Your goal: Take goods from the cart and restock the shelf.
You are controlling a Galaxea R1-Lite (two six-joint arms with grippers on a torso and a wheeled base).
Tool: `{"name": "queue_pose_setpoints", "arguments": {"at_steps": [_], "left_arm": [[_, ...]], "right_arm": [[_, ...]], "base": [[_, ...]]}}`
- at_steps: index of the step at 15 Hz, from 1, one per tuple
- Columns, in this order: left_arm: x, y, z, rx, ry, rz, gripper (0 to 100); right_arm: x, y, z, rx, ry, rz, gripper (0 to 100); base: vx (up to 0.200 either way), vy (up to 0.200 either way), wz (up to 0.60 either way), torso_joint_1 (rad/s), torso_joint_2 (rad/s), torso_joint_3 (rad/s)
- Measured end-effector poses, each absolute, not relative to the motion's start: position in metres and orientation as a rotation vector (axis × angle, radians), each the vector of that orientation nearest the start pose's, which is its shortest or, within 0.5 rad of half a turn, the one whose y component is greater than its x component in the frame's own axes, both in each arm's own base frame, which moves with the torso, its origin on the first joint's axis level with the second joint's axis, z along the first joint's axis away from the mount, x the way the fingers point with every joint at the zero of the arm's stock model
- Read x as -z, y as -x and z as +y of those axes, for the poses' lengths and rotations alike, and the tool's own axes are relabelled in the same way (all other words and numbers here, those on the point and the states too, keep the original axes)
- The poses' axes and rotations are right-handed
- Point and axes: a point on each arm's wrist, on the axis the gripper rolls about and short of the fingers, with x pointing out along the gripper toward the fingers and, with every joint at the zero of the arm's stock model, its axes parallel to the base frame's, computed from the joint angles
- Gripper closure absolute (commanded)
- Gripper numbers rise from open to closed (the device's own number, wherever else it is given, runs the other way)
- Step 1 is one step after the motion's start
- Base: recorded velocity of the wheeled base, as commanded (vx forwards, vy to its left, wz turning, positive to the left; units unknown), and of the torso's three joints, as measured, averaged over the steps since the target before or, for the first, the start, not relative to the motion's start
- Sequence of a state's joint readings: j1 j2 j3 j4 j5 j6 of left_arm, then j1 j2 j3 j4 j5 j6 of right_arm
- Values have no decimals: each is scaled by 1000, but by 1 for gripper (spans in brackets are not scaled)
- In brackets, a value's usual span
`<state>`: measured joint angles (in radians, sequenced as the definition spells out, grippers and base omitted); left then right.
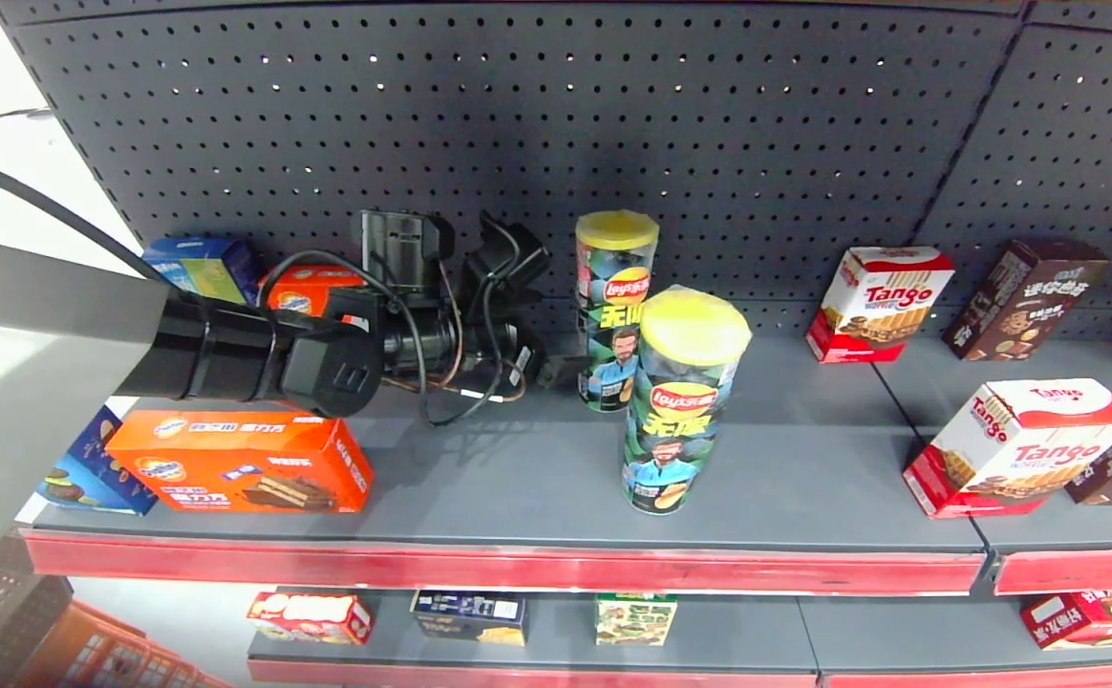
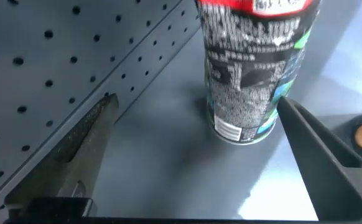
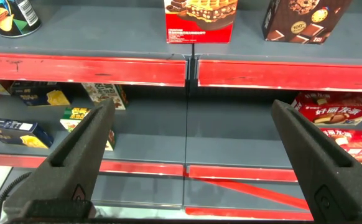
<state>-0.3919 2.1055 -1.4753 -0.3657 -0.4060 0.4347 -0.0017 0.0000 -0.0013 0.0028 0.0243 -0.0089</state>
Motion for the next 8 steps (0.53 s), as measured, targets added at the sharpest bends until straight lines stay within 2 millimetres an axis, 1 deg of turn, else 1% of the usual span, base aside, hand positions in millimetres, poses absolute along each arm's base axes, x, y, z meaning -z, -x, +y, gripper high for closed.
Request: {"name": "queue_pose_setpoints", "arguments": {"at_steps": [8], "left_arm": [[-187, -407, -173, 793, -407, 104, 0]], "right_arm": [[-76, 23, 1, -23, 9, 2, 0]], "base": [[0, 0, 0, 0, 0, 0]]}}
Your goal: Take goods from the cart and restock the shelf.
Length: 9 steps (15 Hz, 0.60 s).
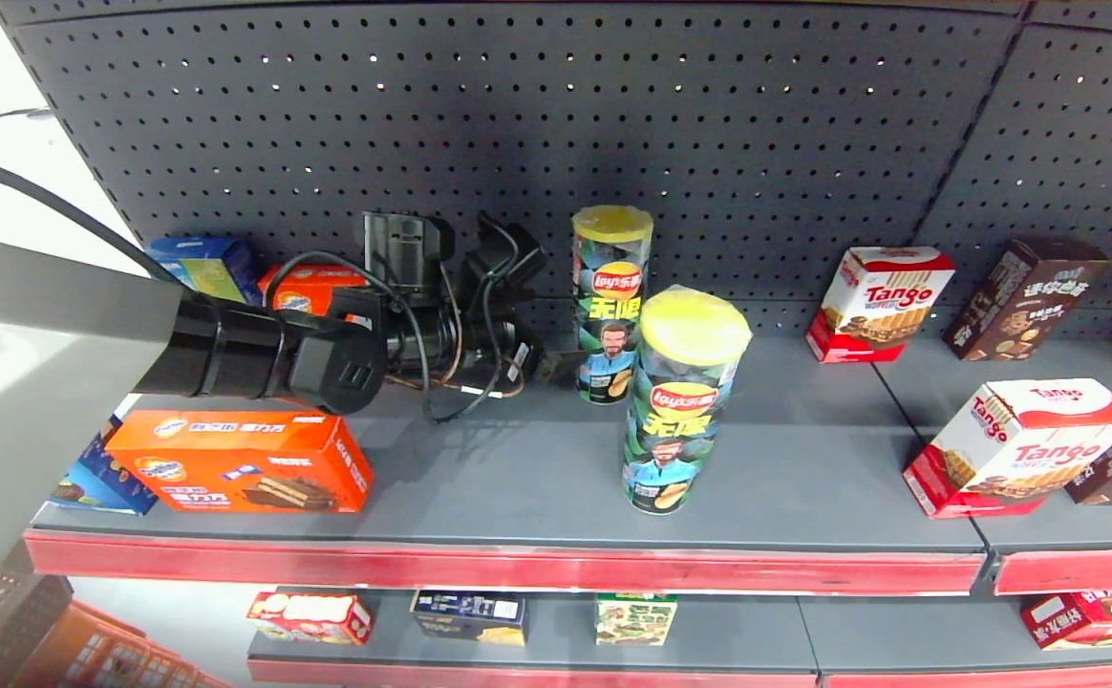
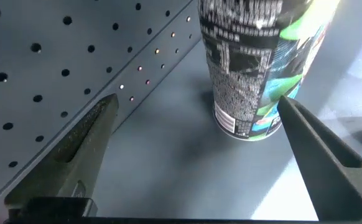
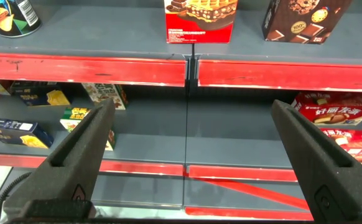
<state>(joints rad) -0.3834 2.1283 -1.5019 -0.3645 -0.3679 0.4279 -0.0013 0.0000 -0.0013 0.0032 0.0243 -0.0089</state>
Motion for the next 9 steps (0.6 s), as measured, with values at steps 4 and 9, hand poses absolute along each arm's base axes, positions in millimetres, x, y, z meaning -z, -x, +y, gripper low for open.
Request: {"name": "queue_pose_setpoints", "arguments": {"at_steps": [4, 9], "left_arm": [[-179, -407, -168, 784, -407, 130, 0], [-187, -405, -158, 681, -428, 97, 0]], "right_arm": [[-76, 23, 1, -22, 8, 2, 0], [-76, 23, 1, -23, 8, 2, 0]], "base": [[0, 0, 0, 0, 0, 0], [0, 0, 0, 0, 0, 0]]}}
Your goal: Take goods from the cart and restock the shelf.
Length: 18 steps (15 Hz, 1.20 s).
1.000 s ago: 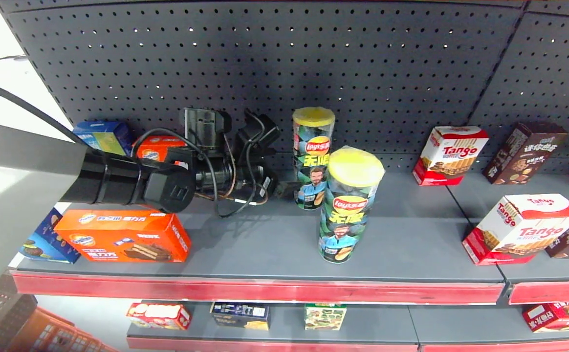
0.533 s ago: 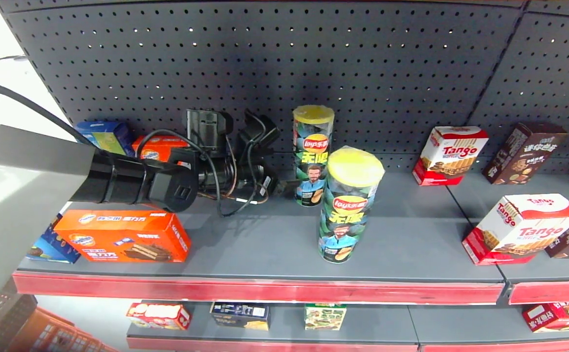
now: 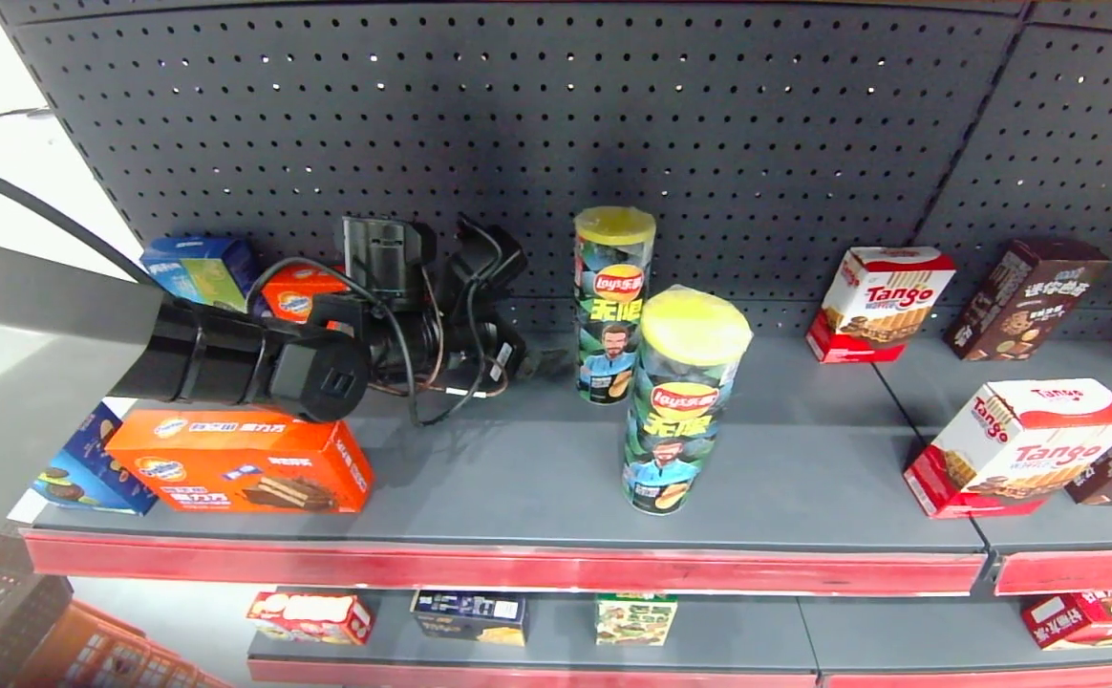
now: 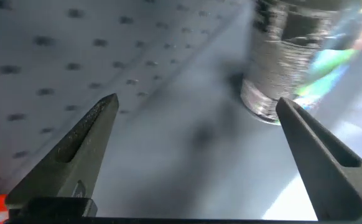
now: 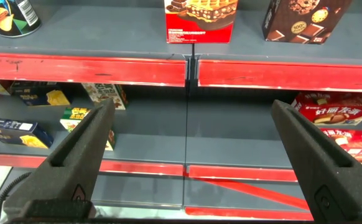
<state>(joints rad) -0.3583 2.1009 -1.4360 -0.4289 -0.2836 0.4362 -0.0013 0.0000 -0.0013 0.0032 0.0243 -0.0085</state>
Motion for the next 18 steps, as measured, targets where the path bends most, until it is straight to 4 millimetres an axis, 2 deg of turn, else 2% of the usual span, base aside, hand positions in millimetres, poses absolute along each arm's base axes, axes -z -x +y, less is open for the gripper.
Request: {"name": "queue_pose_setpoints", "arguments": {"at_steps": [5, 18], "left_arm": [[-191, -407, -160, 641, -435, 68, 0], [-183, -423, -179, 657, -434, 49, 0]], "right_arm": [[-76, 23, 1, -22, 9, 1, 0], [-76, 23, 1, -23, 9, 2, 0]], "base": [[0, 0, 0, 0, 0, 0], [0, 0, 0, 0, 0, 0]]}}
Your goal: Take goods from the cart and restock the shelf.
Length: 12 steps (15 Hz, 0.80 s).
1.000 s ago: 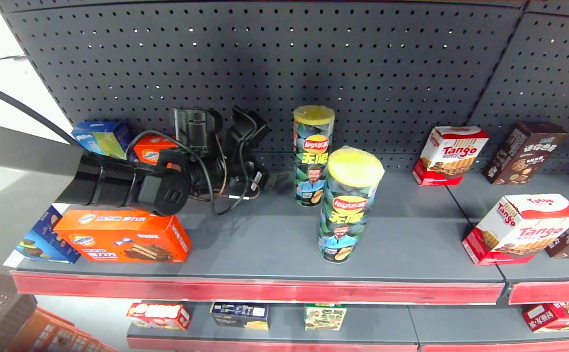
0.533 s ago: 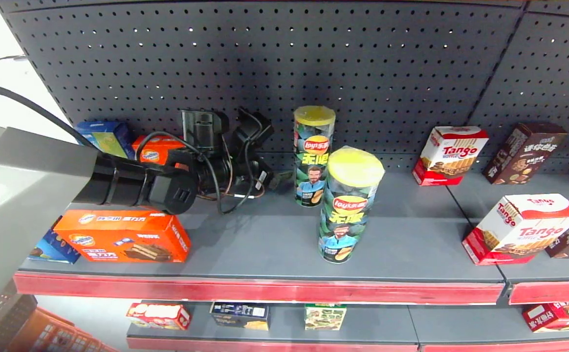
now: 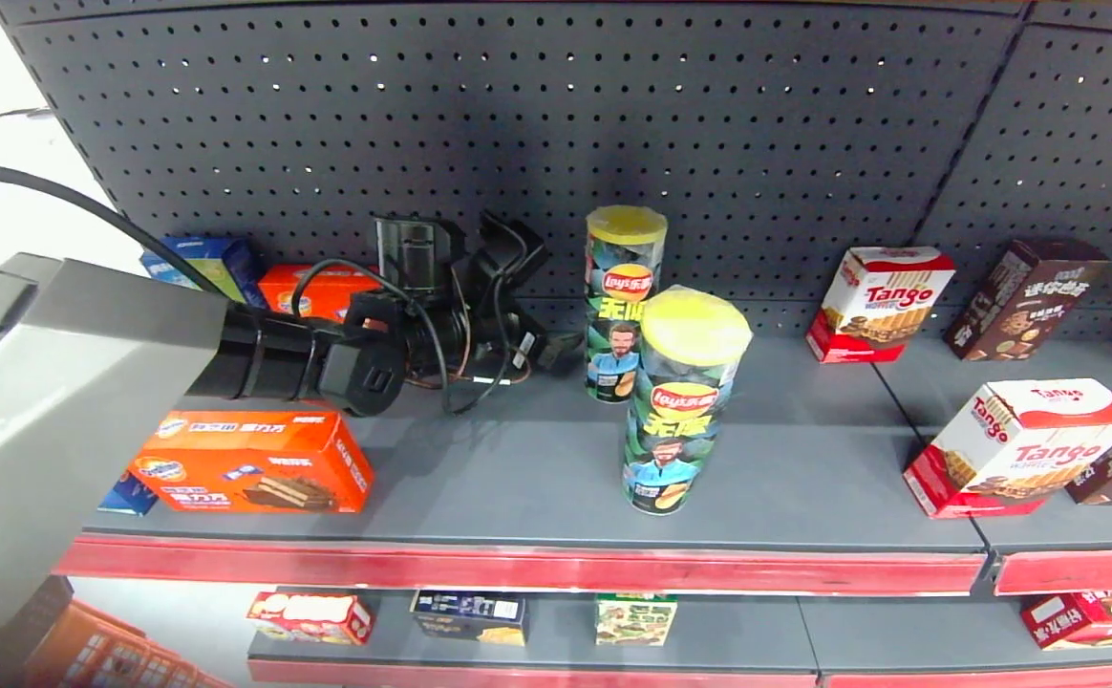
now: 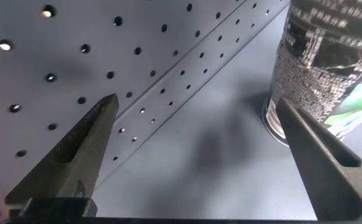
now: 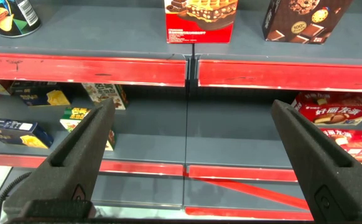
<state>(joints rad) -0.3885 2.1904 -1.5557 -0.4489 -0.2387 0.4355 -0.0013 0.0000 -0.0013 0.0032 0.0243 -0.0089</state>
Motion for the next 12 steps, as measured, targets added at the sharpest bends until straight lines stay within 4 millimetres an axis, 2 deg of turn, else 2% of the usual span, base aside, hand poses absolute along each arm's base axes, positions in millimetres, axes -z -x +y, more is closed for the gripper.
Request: {"name": "queue_pose_setpoints", "arguments": {"at_steps": [6, 10, 12], "left_arm": [[-178, -426, -189, 673, -435, 45, 0], [-176, -428, -187, 657, -436, 53, 0], [-190, -421, -180, 613, -406, 44, 0]], "right_arm": [[-76, 23, 1, -22, 9, 2, 0], [-76, 23, 1, -23, 9, 2, 0], [-76, 23, 1, -22, 9, 1, 0]], "base": [[0, 0, 0, 0, 0, 0], [0, 0, 0, 0, 0, 0], [0, 0, 0, 0, 0, 0]]}}
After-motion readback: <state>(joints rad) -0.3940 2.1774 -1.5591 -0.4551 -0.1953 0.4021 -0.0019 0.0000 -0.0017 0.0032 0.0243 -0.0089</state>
